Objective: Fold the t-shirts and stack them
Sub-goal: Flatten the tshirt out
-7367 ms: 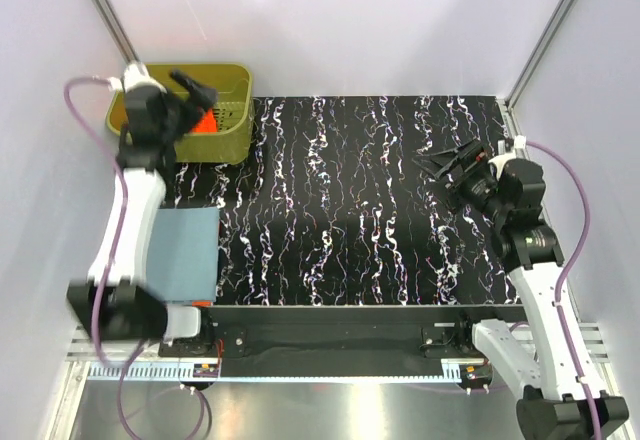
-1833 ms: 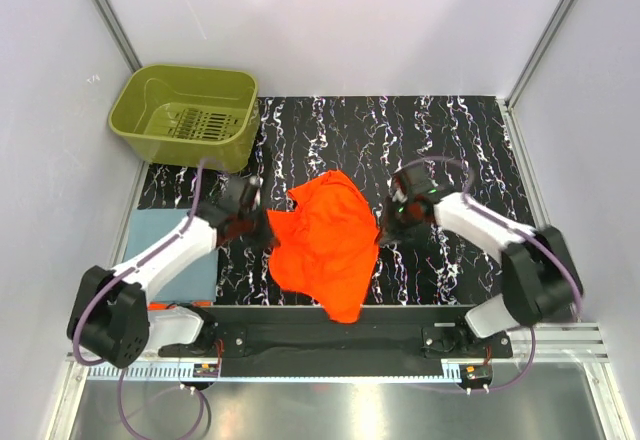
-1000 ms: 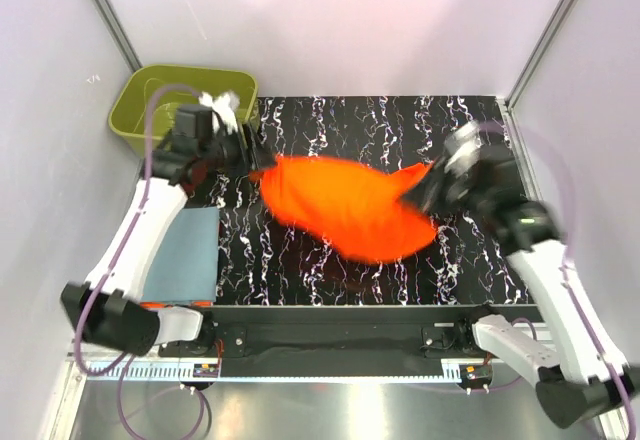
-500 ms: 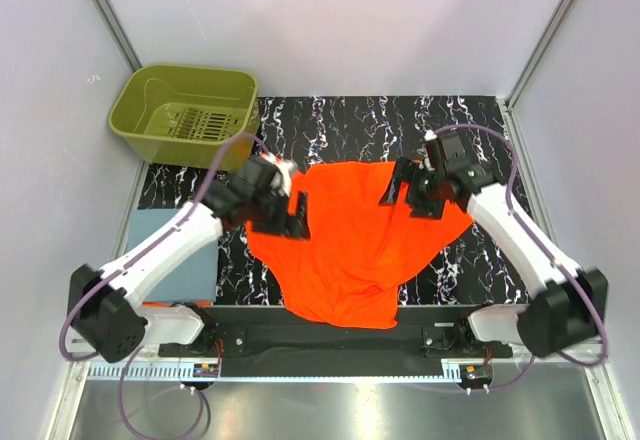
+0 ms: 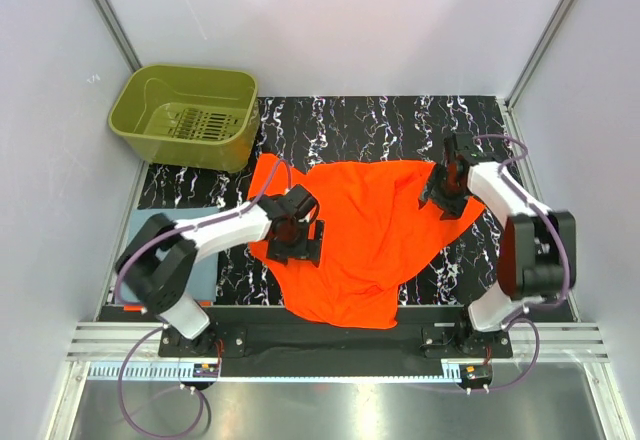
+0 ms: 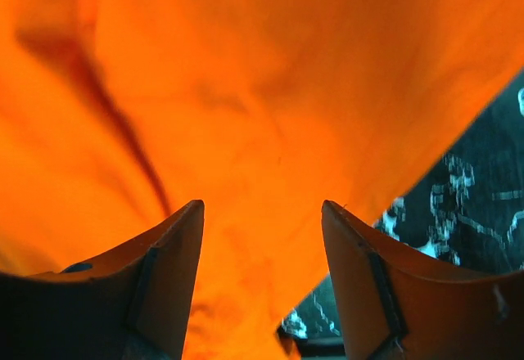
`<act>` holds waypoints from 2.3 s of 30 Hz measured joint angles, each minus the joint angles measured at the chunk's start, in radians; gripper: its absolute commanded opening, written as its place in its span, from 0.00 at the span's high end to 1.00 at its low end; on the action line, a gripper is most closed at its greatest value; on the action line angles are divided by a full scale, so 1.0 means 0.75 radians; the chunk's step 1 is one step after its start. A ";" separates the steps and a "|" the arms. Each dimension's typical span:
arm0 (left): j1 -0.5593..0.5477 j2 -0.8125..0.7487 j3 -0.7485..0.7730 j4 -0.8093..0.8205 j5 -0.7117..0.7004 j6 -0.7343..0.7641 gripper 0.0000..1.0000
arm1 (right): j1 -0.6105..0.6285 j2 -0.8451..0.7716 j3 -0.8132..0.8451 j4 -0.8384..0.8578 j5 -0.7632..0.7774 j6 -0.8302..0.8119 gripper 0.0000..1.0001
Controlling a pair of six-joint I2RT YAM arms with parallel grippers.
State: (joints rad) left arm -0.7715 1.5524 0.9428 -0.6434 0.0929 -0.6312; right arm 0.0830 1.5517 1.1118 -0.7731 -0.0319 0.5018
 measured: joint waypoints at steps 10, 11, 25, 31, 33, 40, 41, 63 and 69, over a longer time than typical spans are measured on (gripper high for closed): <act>0.288 0.375 0.325 -0.033 0.007 -0.031 0.09 | -0.050 0.402 0.153 0.072 0.085 0.071 0.32; 0.311 0.409 0.371 -0.041 0.009 -0.015 0.09 | -0.067 0.416 0.160 0.076 0.090 0.075 0.32; 0.461 0.970 1.348 -0.157 -0.306 0.395 0.01 | -0.341 0.514 0.287 0.018 0.096 0.046 0.20; 0.362 0.683 1.198 -0.191 -0.472 0.493 0.05 | -0.346 0.394 0.267 -0.024 0.048 -0.001 0.00; 0.287 0.522 1.062 -0.178 -0.443 0.481 0.08 | -0.346 0.273 0.208 -0.023 0.047 0.006 0.00; 0.050 0.377 0.640 -0.004 -0.152 0.288 0.12 | -0.346 -0.100 -0.023 -0.054 0.025 0.060 0.00; 0.052 0.411 0.605 0.004 -0.120 0.260 0.12 | -0.346 -0.118 -0.041 -0.057 0.011 0.063 0.00; 0.234 -0.014 0.370 -0.056 -0.201 0.308 0.06 | -0.346 -0.285 -0.169 -0.177 -0.182 -0.014 0.00; 0.062 -0.760 -0.173 -0.040 -0.202 -0.063 0.24 | -0.346 -0.323 -0.266 -0.171 -0.296 -0.017 0.00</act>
State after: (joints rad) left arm -0.7254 0.9821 0.8127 -0.6731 -0.0586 -0.6785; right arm -0.1768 1.3090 0.9123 -0.9016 -0.2535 0.4892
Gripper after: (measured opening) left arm 0.801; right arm 0.994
